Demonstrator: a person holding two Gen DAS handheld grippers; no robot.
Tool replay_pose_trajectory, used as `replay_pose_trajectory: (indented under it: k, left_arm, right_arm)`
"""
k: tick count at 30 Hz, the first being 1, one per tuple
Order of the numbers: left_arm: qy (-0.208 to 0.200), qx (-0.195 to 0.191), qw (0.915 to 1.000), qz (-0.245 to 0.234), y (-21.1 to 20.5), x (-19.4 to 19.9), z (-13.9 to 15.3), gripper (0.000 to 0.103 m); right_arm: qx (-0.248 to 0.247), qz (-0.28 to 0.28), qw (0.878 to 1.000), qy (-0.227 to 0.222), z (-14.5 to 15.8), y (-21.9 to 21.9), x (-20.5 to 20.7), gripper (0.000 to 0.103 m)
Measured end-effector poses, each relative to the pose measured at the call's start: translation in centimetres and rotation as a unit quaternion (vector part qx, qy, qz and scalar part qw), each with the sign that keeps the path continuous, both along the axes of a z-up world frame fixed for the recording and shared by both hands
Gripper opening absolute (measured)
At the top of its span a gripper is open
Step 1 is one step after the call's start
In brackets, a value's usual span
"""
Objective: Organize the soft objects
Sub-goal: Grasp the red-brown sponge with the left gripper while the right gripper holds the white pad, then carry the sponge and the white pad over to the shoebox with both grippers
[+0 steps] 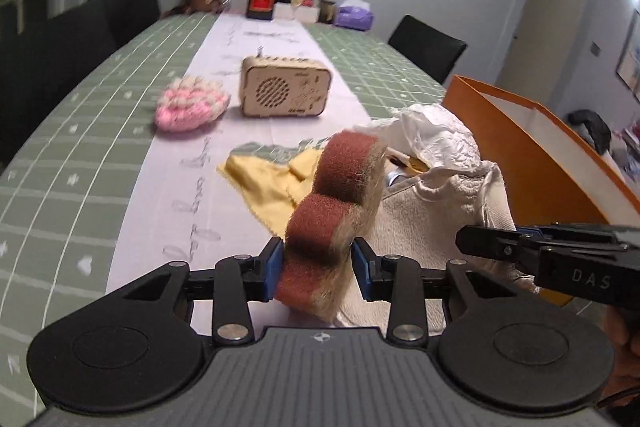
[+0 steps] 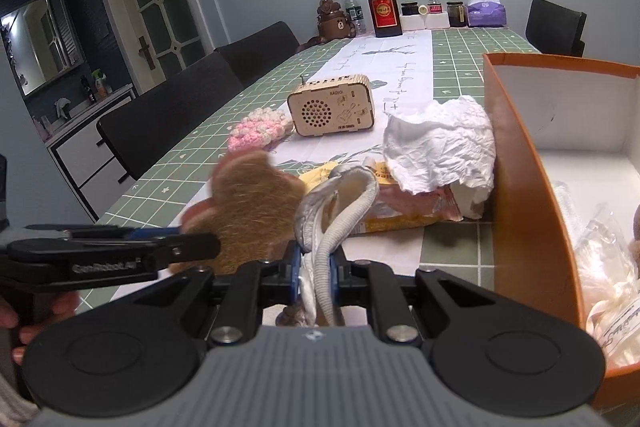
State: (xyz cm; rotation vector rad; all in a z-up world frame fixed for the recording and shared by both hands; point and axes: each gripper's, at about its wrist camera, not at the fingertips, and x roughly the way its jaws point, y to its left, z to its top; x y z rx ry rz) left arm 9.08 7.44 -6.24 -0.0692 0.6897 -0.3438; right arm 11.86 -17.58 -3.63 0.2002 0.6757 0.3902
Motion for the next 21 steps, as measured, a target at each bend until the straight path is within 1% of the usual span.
replay_pose_trajectory:
  k: [2, 3, 4, 6, 7, 8, 9, 12, 14, 15, 16, 17, 19, 21]
  left_arm:
    - [-0.011, 0.000, 0.9999, -0.007, -0.3, 0.6, -0.4, 0.043]
    - [-0.008, -0.005, 0.9999, -0.006, -0.3, 1.0, -0.6, 0.044]
    - [-0.005, -0.015, 0.9998, -0.012, -0.3, 1.3, -0.9, 0.045]
    - [0.014, -0.032, 0.9987, -0.037, -0.4, 2.2, -1.6, 0.051]
    - [0.024, -0.035, 0.9986, -0.033, -0.6, 2.4, -2.0, 0.052]
    - [0.026, -0.035, 0.9988, -0.021, -0.6, 2.5, -2.3, 0.049]
    - [0.025, -0.036, 0.9990, -0.012, -0.6, 2.4, -2.4, 0.043]
    - [0.027, -0.056, 0.9980, -0.013, 0.0, 2.1, -2.4, 0.039]
    - [0.021, -0.069, 0.9973, -0.006, 0.8, 1.9, -2.1, 0.038]
    - [0.019, -0.075, 0.9970, -0.003, 1.1, 1.8, -2.0, 0.038]
    - [0.017, -0.078, 0.9968, 0.000, 1.3, 1.6, -1.8, 0.038]
    - [0.014, -0.078, 0.9968, 0.003, 1.5, 1.4, -1.6, 0.038]
    - [0.008, -0.073, 0.9972, 0.011, 1.7, 1.0, -1.2, 0.038]
    - [0.005, -0.073, 0.9972, 0.017, 1.7, 0.7, -0.9, 0.038]
  right_arm:
    - [0.002, 0.002, 1.000, 0.004, -0.2, 0.1, 0.0, 0.014]
    - [0.001, 0.003, 1.000, 0.006, -0.3, 0.1, 0.1, 0.018]
    - [0.000, 0.004, 1.000, 0.010, -0.4, 0.2, 0.1, 0.019]
    - [-0.003, 0.003, 1.000, 0.021, -0.8, 0.4, 0.2, 0.020]
    - [-0.003, 0.002, 1.000, 0.026, -1.0, 0.5, 0.2, 0.020]
    - [-0.003, 0.002, 1.000, 0.028, -1.3, 0.6, 0.2, 0.020]
    - [-0.004, 0.004, 1.000, 0.030, -1.5, 0.7, 0.2, 0.020]
    - [-0.007, 0.003, 0.999, 0.039, -2.2, 0.8, 0.3, 0.021]
    - [-0.004, 0.002, 0.999, 0.051, -2.9, 0.8, 0.7, 0.026]
    - [-0.010, 0.006, 0.998, 0.061, -3.4, 0.8, 1.0, 0.032]
    - [-0.022, 0.006, 0.997, 0.070, -3.8, 1.0, 1.2, 0.035]
    - [-0.030, -0.001, 0.997, 0.074, -4.3, 1.0, 1.3, 0.035]
    - [-0.018, -0.009, 0.998, 0.067, -5.0, 0.8, 1.3, 0.012]
    - [-0.007, -0.002, 0.997, 0.071, -5.2, 0.7, 1.3, 0.011]
